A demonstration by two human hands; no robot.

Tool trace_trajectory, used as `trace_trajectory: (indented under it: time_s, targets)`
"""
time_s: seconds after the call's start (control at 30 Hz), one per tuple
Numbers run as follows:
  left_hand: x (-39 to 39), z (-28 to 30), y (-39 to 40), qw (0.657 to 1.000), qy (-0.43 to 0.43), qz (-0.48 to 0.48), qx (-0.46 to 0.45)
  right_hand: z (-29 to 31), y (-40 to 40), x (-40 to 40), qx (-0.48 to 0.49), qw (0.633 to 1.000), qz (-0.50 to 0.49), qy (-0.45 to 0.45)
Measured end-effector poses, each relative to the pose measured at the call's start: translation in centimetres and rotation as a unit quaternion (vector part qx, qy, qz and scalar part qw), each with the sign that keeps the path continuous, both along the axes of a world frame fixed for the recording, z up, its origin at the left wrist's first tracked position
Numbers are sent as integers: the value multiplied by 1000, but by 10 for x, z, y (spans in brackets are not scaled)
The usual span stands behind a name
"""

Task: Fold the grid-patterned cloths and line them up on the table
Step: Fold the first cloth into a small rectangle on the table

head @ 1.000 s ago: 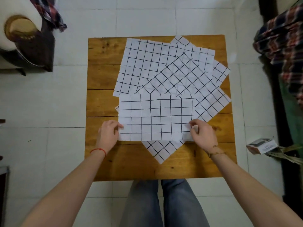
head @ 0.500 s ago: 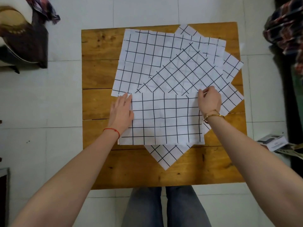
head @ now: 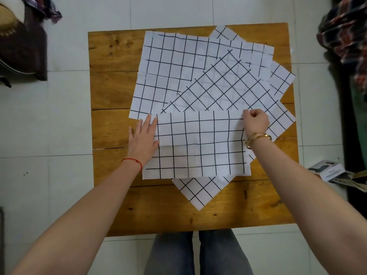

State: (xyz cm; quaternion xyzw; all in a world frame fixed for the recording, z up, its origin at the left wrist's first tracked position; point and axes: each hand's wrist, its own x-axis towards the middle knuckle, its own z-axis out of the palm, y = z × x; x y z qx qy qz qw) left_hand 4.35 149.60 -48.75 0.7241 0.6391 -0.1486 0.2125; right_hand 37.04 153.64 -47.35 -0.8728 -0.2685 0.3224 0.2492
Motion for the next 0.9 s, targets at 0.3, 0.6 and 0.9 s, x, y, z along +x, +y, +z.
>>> trace_trajectory:
  time_s: [0.3, 0.6, 0.9]
  targets:
    - [1, -1, -5, 999, -17, -4, 28, 8, -12, -62, 109, 878, 393, -250]
    - [-4, -6, -8, 999, -14, 22, 43, -16, -21, -164, 20, 697, 674, -245]
    - [-3, -10, -8, 999, 3, 29, 38, -25, -20, -161, -18, 688, 673, -270]
